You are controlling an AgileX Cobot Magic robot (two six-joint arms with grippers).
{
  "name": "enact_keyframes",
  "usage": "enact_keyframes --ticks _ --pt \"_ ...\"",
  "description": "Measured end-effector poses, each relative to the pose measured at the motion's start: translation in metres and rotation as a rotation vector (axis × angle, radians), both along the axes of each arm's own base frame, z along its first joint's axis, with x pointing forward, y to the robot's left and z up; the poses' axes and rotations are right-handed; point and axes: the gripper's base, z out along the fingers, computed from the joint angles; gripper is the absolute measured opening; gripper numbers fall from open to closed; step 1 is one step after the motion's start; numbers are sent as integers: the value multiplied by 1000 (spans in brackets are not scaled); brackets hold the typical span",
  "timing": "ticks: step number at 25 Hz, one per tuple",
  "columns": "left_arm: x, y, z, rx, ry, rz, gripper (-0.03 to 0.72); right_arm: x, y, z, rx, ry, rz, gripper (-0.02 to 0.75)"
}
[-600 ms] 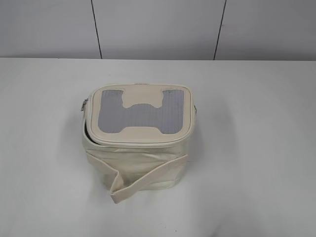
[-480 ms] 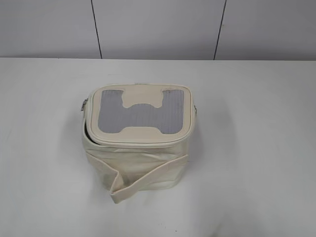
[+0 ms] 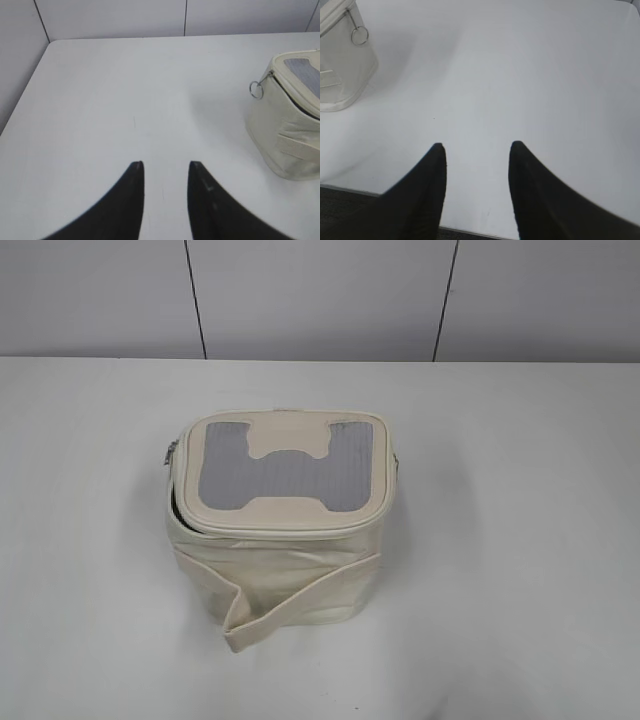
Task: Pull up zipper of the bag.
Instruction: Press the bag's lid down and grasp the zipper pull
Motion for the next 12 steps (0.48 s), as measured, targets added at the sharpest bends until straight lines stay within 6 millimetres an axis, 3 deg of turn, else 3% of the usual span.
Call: enact_keyframes --ticks 8,12 --pt "0 0 0 0 0 0 228 0 2 0 18 3 12 339" --pt "0 0 0 0 0 0 228 8 13 11 63 30 118 339"
